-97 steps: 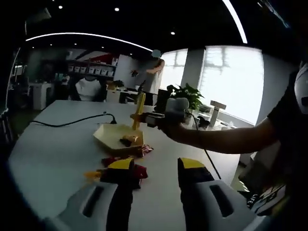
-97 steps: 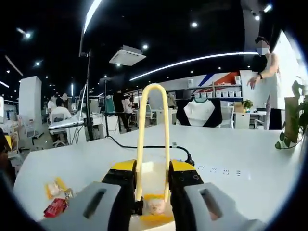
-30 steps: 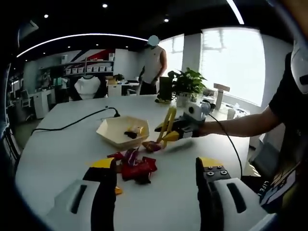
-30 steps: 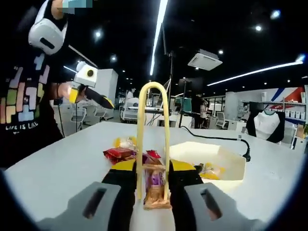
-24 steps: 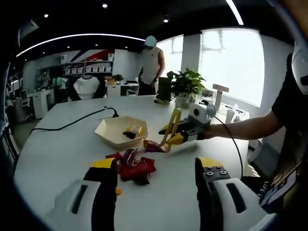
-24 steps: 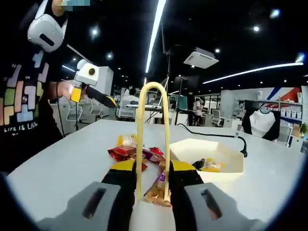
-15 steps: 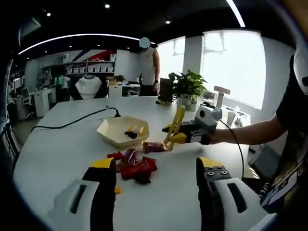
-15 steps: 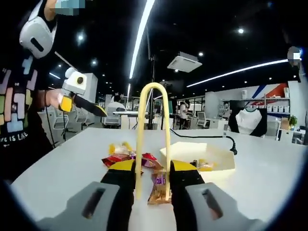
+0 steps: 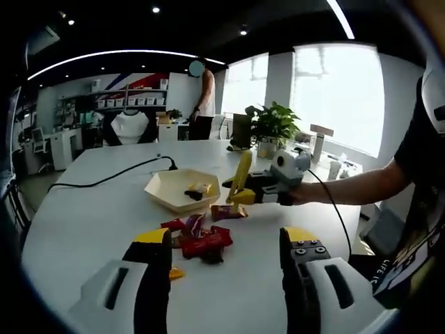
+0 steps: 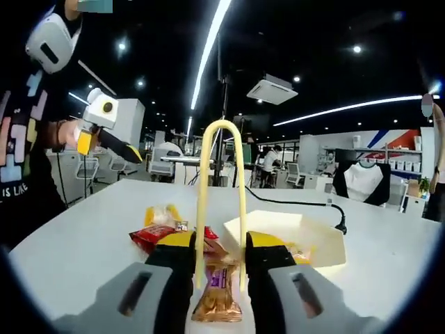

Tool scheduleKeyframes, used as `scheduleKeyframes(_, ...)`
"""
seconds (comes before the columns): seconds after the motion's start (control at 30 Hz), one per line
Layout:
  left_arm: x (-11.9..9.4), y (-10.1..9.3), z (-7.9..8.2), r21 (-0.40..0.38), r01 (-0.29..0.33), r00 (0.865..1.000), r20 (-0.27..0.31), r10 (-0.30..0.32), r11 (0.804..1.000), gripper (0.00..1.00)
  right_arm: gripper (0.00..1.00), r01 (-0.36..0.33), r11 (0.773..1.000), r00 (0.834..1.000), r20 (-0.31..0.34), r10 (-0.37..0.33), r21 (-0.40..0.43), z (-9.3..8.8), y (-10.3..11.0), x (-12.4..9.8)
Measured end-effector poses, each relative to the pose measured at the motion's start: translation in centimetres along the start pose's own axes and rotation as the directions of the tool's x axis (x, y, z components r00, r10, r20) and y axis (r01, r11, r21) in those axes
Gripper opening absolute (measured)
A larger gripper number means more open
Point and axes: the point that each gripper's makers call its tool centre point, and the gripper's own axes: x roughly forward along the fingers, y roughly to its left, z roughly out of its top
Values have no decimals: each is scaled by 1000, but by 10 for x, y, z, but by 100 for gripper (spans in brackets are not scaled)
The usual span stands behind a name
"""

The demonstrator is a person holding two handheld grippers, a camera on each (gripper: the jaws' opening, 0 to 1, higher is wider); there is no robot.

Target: Place the target food into the container with the food tongs after gripping and lifting it, then release it inside without dropping or visibly crushing the food.

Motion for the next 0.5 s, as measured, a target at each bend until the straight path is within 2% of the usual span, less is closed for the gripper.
scheduleKeyframes(0.17, -1, 2, 0, -2, -4, 1000, 3, 4, 1000, 66, 25, -15, 1000, 999, -45, 15, 7, -13, 3, 5)
scheduleKeyframes(0.37, -1, 4, -2, -7, -9, 1000, 1, 9, 1000, 65, 22, -10, 1000, 999, -32, 11, 29, -11, 5, 2)
scheduleKeyframes(0.43, -1, 4, -2, -8, -10, 1000, 1, 10, 1000, 65, 20, -1, 998, 999, -44, 3, 61, -13, 5, 1)
scheduleKeyframes(0.47, -1, 5, -2, -8, -11, 1000, 2, 11, 1000, 65, 19, 47, 988, 997, -65, -39, 144, -15, 1, -2)
scheduleKeyframes(0.5, -1, 4, -2, -7, -10, 1000, 2, 10, 1000, 65, 17, 51, 988, 997, -66, -42, 148, -15, 1, -2)
